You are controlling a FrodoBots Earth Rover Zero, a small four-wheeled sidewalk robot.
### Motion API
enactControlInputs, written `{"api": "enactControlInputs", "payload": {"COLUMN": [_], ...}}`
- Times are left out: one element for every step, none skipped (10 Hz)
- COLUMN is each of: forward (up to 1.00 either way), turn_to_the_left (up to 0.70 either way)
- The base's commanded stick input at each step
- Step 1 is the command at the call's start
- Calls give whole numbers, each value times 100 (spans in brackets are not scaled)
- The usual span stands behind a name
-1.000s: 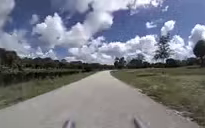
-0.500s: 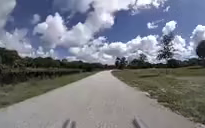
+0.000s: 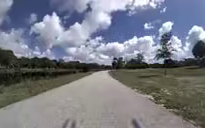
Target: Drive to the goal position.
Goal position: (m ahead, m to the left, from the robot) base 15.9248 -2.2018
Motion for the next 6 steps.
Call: {"api": "enactControlInputs", "payload": {"forward": [70, 70, 70, 70, 70, 70], "turn_to_the_left": [0, 0, 0, 0, 0, 0]}}
